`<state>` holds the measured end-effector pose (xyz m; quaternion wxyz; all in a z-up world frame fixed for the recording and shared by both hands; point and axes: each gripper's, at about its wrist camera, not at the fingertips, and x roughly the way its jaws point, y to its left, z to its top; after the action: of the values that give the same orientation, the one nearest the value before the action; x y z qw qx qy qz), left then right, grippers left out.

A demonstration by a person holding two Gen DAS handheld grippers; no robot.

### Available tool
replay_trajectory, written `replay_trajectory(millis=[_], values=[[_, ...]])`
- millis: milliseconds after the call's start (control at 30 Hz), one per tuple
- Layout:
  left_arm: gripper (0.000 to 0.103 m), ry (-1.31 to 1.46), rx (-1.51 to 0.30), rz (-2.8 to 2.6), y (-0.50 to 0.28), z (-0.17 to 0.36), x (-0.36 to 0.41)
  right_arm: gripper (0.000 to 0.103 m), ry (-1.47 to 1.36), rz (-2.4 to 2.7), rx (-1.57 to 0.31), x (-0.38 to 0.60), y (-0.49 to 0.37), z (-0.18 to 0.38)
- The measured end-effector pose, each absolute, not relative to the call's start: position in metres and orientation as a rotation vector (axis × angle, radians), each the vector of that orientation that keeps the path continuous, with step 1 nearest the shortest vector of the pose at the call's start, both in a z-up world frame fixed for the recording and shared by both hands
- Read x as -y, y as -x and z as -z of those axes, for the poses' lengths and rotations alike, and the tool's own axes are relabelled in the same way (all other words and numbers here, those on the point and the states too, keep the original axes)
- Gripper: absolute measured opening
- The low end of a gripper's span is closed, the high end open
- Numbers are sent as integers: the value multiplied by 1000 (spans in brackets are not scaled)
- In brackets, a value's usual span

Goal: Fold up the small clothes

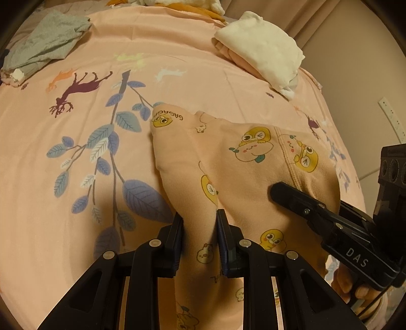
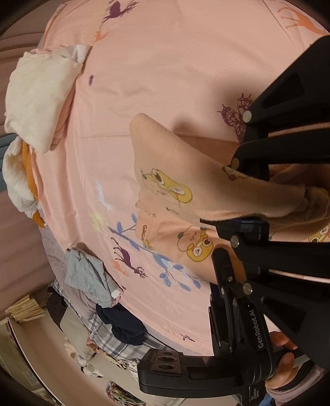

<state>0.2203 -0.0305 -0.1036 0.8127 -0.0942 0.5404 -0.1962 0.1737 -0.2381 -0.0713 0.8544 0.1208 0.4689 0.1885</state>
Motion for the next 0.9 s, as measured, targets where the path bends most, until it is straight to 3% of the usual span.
replay_trajectory(millis=[500,733,900], values=[[22,207,-1185,398,-222,113,27,25,-384,-354,-1085,264,-182,102],[22,214,-1191,398,-221,116,25,36,-496,-351,-1115,279,-182,115],[23,222,-1197,401,-222,117,24,35,-564,-361,-1121,287,-180,120]])
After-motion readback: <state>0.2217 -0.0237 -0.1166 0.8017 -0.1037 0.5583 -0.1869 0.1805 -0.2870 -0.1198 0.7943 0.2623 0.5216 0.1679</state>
